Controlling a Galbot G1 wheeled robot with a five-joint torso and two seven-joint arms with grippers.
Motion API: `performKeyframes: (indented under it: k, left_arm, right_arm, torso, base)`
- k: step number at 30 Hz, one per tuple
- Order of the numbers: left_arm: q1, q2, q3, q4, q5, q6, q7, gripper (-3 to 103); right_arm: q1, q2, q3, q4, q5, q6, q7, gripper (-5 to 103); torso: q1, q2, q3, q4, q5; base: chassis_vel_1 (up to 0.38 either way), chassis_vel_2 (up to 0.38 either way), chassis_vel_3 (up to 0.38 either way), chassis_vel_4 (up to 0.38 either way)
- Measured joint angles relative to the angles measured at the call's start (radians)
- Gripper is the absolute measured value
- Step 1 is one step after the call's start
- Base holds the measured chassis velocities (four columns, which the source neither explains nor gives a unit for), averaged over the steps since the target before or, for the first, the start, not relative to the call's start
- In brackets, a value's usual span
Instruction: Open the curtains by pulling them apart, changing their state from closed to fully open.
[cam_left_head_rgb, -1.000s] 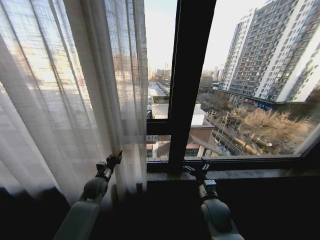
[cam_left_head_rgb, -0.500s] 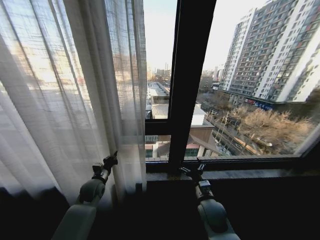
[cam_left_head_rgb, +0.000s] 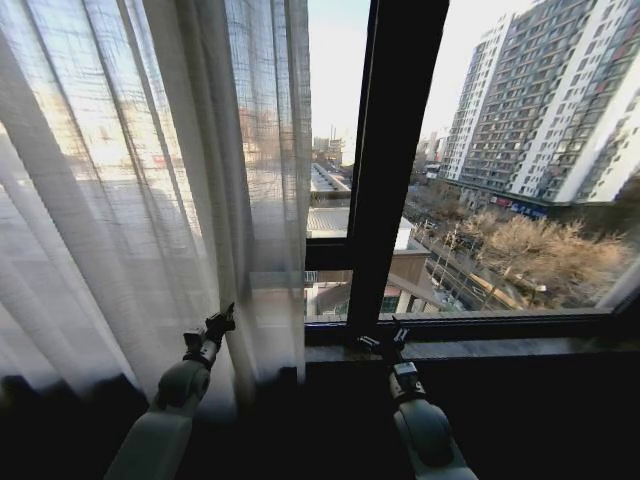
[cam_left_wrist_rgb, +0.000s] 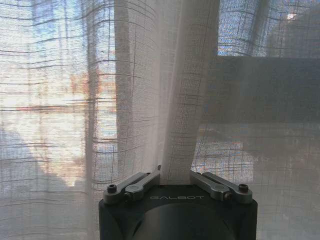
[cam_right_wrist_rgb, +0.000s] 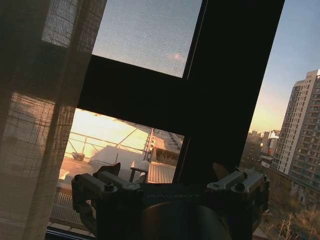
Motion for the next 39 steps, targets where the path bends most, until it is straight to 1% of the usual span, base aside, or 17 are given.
performKeyframes:
  k: [7,39]
  left_arm:
    - [0.022,0.002,-0.02,-0.016,0.0,-0.002,0.0,0]
    - [0.083,-0.002,-0.073,-0.077,-0.002,-0.006,-0.002,0]
  right_arm:
    - [-0.003,0.004,-0.009,-0.002,0.001,0.008,0.0,100]
    - [-0.014,-0.002,-0.016,0.017,0.003,0.019,0.003,100]
  torso:
    - [0.0,0.0,0.0,-0.0002,0.0]
    - [0.0,0.0,0.0,-0.0001,0.0]
  base:
    - [0.29,0.276,-0.285,-0.287]
    - [0.354,0.353,-0.357,-0.355]
